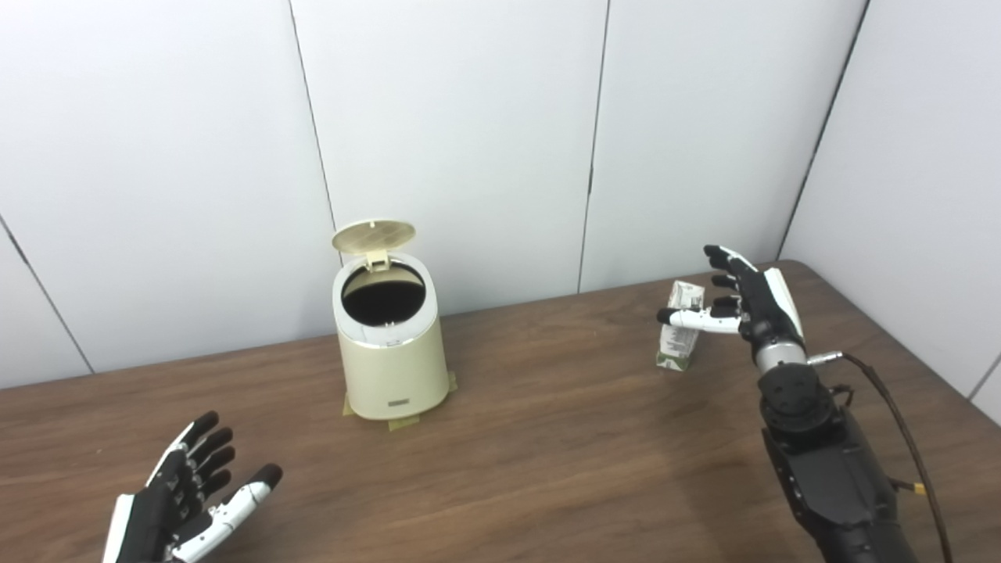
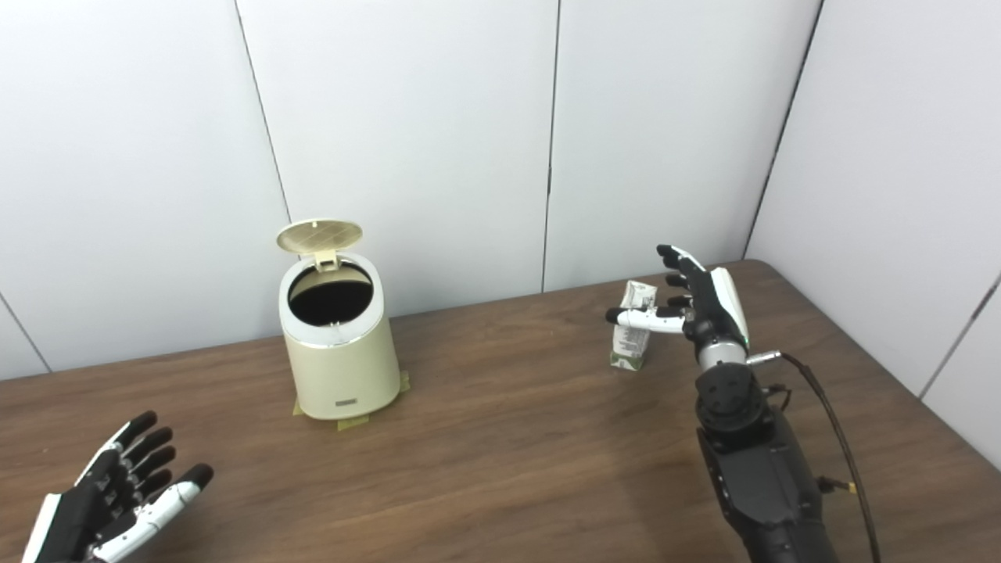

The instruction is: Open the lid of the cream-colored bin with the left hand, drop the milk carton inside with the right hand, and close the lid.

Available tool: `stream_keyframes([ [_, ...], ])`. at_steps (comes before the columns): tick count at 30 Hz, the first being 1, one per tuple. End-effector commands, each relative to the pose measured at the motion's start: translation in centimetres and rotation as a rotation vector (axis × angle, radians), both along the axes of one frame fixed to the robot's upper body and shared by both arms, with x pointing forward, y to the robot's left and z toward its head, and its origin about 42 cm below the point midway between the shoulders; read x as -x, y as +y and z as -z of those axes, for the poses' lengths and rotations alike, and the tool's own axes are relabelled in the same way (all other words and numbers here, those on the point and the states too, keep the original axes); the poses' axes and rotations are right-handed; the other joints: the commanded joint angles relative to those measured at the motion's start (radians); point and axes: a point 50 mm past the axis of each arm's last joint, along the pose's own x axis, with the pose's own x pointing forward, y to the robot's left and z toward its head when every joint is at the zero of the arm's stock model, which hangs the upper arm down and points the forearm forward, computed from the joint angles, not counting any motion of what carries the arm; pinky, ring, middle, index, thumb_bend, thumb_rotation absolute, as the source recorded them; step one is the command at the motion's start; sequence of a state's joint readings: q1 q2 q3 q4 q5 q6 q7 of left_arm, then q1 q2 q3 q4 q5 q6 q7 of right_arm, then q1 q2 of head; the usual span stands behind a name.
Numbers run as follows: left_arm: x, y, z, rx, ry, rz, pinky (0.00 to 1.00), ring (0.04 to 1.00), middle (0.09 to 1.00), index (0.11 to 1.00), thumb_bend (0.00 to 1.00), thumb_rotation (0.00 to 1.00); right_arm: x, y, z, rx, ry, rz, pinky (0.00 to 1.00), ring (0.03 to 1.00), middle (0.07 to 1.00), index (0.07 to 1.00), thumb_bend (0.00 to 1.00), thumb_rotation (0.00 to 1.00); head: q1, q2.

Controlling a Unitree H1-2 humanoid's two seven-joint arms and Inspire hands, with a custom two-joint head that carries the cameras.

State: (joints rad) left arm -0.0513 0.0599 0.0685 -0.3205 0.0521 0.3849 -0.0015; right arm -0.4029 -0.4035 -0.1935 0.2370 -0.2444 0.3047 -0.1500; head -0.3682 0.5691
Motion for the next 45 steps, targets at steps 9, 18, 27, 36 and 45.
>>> stream_keyframes([
  [9,-0.4,-0.3,-2.0,-0.024,-0.060,0.021,0.85,0.850,0.861,0.903,0.71,0.12,-1.5,-1.1,-2.5,0.128,-0.067,0.003,0.67,0.764,0.803,0.793,0.91,0.16,-0.005,0.011],
  [18,-0.5,-0.2,-2.2,-0.019,-0.082,0.006,0.84,0.845,0.857,0.899,0.72,0.10,-1.2,-1.2,-1.2,0.054,-0.036,-0.047,0.72,0.768,0.792,0.775,0.87,0.17,-0.001,0.018],
  [27,-0.4,-0.3,-2.4,-0.049,-0.085,0.005,0.81,0.821,0.837,0.879,0.74,0.13,-1.0,-0.5,-0.6,0.010,-0.040,-0.053,0.66,0.737,0.772,0.759,0.84,0.12,-0.004,0.026],
  [36,-0.4,-0.3,-2.1,-0.054,-0.076,-0.002,0.81,0.826,0.837,0.874,0.73,0.14,-1.1,0.0,-0.4,0.021,-0.080,-0.011,0.60,0.587,0.564,0.641,0.70,0.01,-0.002,0.035],
  [45,-0.3,-0.3,-2.2,-0.052,-0.075,-0.001,0.80,0.817,0.827,0.858,0.76,0.16,-1.0,0.0,0.0,0.037,-0.074,-0.020,0.45,0.415,0.493,0.499,0.52,0.00,-0.003,0.042],
])
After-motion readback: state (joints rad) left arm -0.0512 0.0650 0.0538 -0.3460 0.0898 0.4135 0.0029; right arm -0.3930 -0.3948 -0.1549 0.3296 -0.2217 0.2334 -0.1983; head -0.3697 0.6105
